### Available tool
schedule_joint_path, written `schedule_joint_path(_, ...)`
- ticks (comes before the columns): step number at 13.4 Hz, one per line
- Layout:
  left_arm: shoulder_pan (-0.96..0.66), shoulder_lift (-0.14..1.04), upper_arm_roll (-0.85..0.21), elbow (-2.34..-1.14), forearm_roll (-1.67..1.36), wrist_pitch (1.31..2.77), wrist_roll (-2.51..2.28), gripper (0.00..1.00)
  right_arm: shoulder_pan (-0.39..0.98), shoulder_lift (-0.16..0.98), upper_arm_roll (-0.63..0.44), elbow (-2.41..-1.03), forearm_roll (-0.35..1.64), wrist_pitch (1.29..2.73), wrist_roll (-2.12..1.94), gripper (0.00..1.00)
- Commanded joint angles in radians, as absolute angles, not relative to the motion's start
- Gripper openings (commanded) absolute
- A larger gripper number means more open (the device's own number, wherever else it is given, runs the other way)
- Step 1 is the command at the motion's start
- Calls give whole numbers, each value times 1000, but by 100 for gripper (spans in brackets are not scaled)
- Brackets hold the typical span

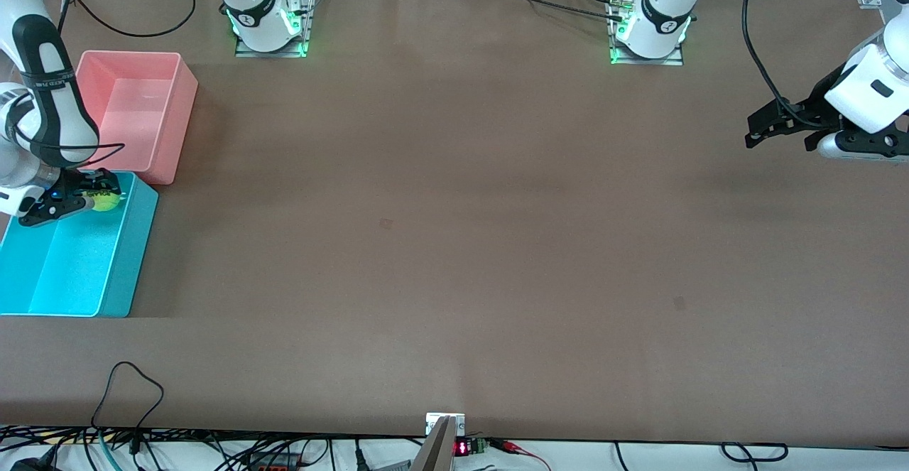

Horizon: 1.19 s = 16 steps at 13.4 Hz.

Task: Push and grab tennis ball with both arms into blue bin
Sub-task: 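Carry the ball with the right gripper over the cyan bin, then open the right gripper to drop the ball into the cyan bin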

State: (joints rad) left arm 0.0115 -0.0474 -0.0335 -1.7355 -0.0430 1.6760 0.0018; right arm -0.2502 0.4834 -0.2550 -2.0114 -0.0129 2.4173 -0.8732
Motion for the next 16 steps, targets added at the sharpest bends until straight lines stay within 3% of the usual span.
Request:
schedule_joint_path(1,14,-46,-41,-1720,-40,1663,-8,100,-261,495,-253,-1993,3,2411,-867,55)
schedule_joint_path(2,14,-46,-44,-1720,-38,1663,-8,100,-261,495,-253,-1993,3,2410,-867,61)
schedule_joint_path(4,24,-57,-46,-1733,-38,1663,-17,100,-259,495,-252,-1993,3,2410,-867,82)
schedule_joint_path(5,25,-57,-46,-1733,-38,1664,-17,100,-259,494,-253,-1993,5,2410,-870,100)
schedule_joint_path(12,32,-63,-44,-1750,-38,1660,-17,100,-244,379,-239,-1974,-2,2361,-877,100)
schedule_joint_path(16,31,-63,-48,-1744,-38,1660,-17,100,-210,281,-198,-1846,6,2123,-876,100)
